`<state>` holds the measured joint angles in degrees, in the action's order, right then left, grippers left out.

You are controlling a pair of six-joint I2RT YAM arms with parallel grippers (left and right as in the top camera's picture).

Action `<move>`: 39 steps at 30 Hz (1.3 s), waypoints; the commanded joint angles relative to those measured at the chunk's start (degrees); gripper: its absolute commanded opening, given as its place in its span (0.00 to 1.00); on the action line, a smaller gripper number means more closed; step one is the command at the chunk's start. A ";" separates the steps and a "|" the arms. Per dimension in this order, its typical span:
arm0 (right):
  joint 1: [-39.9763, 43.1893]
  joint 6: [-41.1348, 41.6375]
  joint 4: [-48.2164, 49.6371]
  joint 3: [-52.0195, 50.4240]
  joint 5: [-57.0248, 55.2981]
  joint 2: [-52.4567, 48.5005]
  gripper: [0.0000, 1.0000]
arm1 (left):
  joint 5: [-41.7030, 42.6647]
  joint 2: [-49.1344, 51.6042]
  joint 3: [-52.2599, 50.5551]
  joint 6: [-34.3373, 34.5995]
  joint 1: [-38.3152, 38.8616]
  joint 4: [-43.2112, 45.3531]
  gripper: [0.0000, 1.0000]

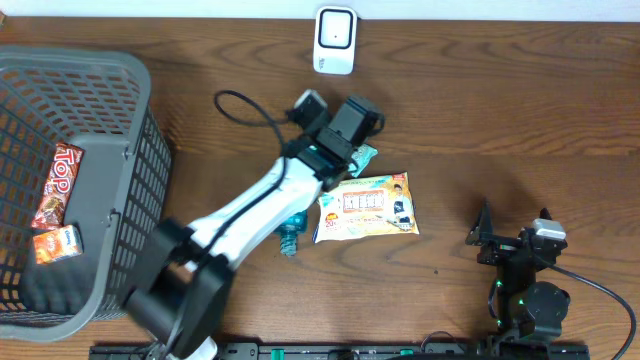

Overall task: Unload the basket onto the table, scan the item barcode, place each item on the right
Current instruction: 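Carry the small teal pack out and drop it behind the wipes, then reach the left gripper into the basket and grasp the orange snack pack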

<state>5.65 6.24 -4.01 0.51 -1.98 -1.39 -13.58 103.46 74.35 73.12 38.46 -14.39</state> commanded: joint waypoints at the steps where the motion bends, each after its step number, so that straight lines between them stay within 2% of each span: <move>1: -0.07 -0.74 -0.04 -0.20 -0.26 0.24 0.99 | -1.09 -11.74 4.66 -25.94 -2.58 -2.54 0.79; 3: -0.07 -0.74 -0.04 -0.20 -0.26 0.24 0.99 | -3.17 -16.22 5.84 -31.78 -4.11 -5.99 0.80; 6: -0.07 -0.74 -0.04 -0.20 -0.24 0.24 0.99 | -8.39 -23.08 6.32 -35.71 -7.13 -10.75 0.82; 11: -0.07 -0.74 -0.04 -0.20 -0.26 0.24 0.99 | -17.64 -32.35 6.32 -35.89 -14.69 -16.76 0.84; 15: -0.07 -0.74 -0.04 -0.20 -0.24 0.24 0.99 | -19.28 -36.89 6.32 -35.71 -24.61 -20.02 0.86; 16: -0.07 -0.74 -0.04 -0.20 -0.26 0.24 0.99 | -19.28 -37.38 6.32 -34.86 -27.23 -21.11 0.90; 20: -0.07 -0.74 -0.04 -0.20 -0.24 0.24 0.99 | -19.15 -37.48 6.29 -25.20 -39.21 -28.96 0.91; 23: -0.07 -0.74 -0.04 -0.20 -0.26 0.24 0.99 | -18.53 -36.02 6.25 -15.06 -48.15 -38.77 0.93; 24: -0.07 -0.74 -0.04 -0.20 -0.26 0.24 0.99 | -18.56 -35.43 6.23 -11.67 -50.29 -41.55 0.98; 25: -0.07 -0.74 -0.04 -0.20 -0.26 0.24 0.99 | -18.58 -34.75 6.19 -8.33 -52.35 -44.13 0.99; 29: -0.07 -0.74 -0.04 -0.20 -0.26 0.24 0.99 | -17.66 -31.26 5.33 4.09 -59.95 -51.76 0.98; 34: -0.07 -0.76 -0.04 -0.20 -0.26 0.24 0.99 | -9.25 -25.27 3.72 4.92 -68.00 -52.83 0.98; 38: -0.07 -0.74 -0.04 -0.20 -0.26 0.24 0.99 | -8.50 -19.93 2.32 4.66 -71.73 -52.81 0.98; 39: -0.07 -0.74 -0.04 -0.20 -0.24 0.24 0.99 | -8.52 -18.18 2.16 2.69 -72.59 -52.26 0.98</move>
<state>5.65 6.24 -3.99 0.51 -1.98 -1.39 -23.83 81.69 77.65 75.90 -31.97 -66.74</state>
